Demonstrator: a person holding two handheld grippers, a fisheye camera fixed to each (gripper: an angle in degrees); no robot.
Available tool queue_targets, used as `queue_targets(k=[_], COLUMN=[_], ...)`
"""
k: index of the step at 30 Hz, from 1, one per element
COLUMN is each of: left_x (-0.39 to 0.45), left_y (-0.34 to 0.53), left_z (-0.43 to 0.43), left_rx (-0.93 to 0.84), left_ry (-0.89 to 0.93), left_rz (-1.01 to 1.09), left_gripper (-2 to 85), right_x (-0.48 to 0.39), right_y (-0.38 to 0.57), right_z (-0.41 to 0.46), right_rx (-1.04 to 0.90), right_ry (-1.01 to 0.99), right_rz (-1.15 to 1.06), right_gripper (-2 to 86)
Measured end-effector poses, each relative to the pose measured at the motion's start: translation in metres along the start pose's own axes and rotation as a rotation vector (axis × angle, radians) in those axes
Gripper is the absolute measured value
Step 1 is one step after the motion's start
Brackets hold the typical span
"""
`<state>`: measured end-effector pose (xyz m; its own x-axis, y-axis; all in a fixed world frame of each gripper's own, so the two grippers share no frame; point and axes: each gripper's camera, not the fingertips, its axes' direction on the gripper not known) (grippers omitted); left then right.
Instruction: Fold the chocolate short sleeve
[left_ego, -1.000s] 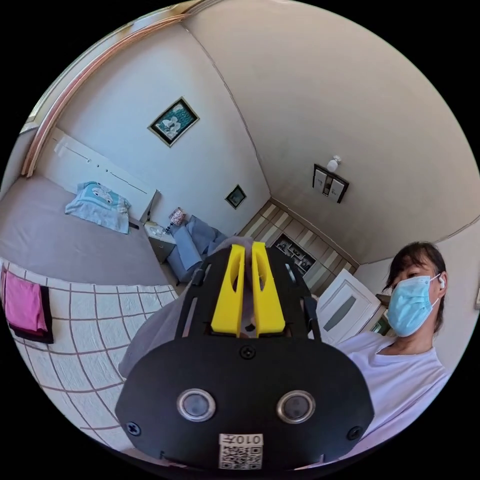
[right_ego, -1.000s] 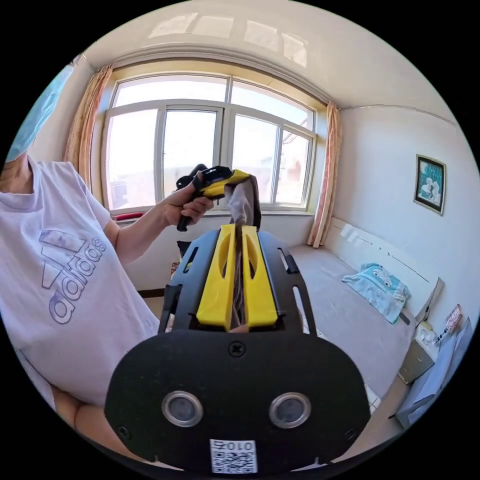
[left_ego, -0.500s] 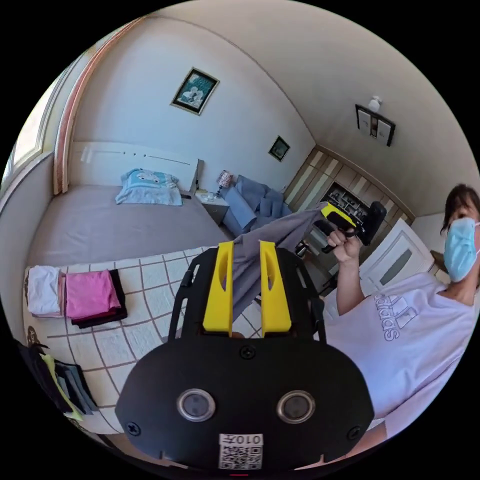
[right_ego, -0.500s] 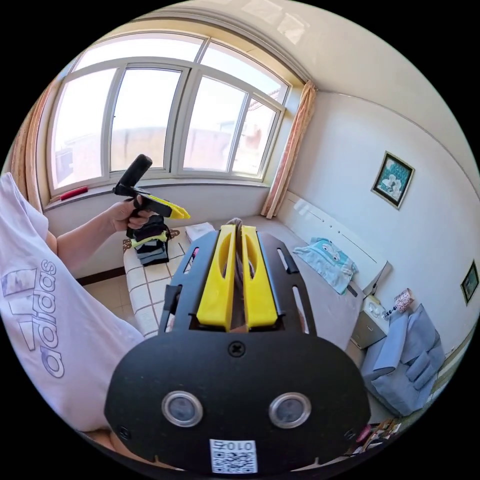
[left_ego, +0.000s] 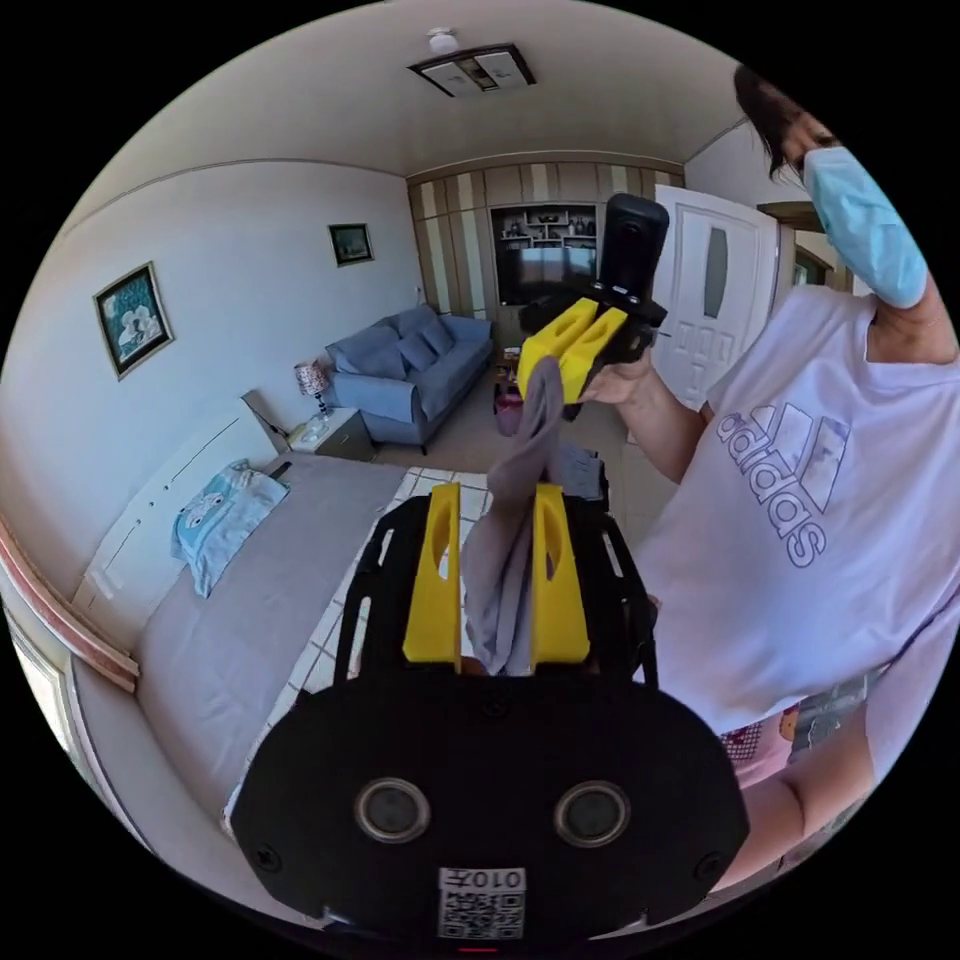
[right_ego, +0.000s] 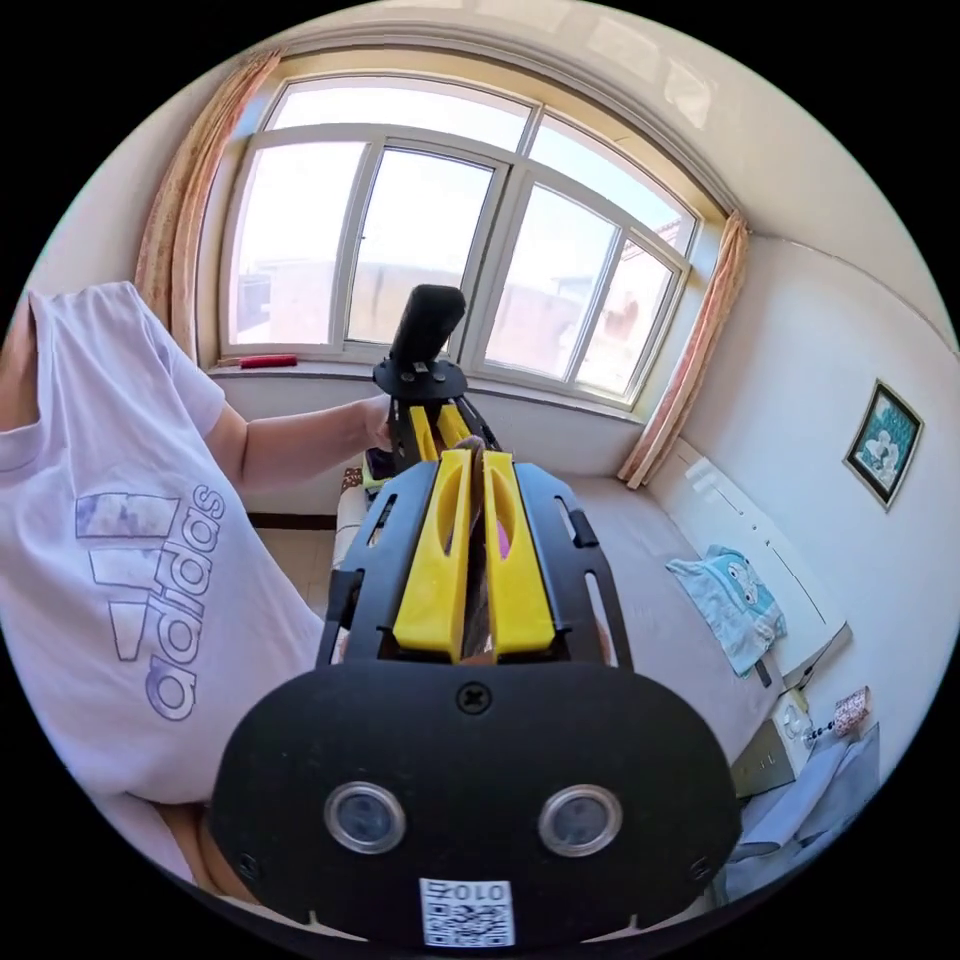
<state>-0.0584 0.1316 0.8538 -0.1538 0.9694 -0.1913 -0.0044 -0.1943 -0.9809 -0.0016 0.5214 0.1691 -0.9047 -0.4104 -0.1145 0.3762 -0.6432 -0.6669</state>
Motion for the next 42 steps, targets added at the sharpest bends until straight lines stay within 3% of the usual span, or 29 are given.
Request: queue_targets(k=[5, 14, 19, 22, 26, 33, 42], left_x=[0.015, 0.037, 0.031, 0.018, 0.017, 0.025, 0.025], left_y=[-0.029, -0.059, -0.076, -0.085, -0.101, -0.133, -0.132], left_z=[0.043, 0.085, 0.084, 0.07, 0.029, -0.034, -0.076], left_rx=[0.025, -0.011, -0.091, -0.093, -0.007, 0.099, 0.178], left_ry=[0.135, 0.15, -0.018, -0.101, -0.16, -0.175, -0.072], left_rz=[0.044, 0.164, 0.104, 0.012, -0.009, 0.062, 0.113], left_gripper=[4.8, 1.5, 0.2, -0.2, -0.4, -0.5, -0.5], right_x=[0.018, 0.025, 0.038, 0.052, 0.053, 0.046, 0.07], right_y=[0.025, 0.041, 0.054, 0.091, 0.14, 0.195, 0.174], right_z=[-0.006, -0.018, -0.029, -0.053, -0.045, 0.022, 0.007], right_rx=[0.085, 0.073, 0.092, 0.28, 0.149, 0.003, 0.222], right_ry=[-0.097, -0.129, 0.055, 0.195, 0.343, 0.205, -0.013], right_rz=[0.064, 0.015, 0.118, 0.259, 0.307, 0.33, 0.306], right_gripper=[3.9, 3.8, 4.2, 6.5, 13.3, 16.6, 15.1])
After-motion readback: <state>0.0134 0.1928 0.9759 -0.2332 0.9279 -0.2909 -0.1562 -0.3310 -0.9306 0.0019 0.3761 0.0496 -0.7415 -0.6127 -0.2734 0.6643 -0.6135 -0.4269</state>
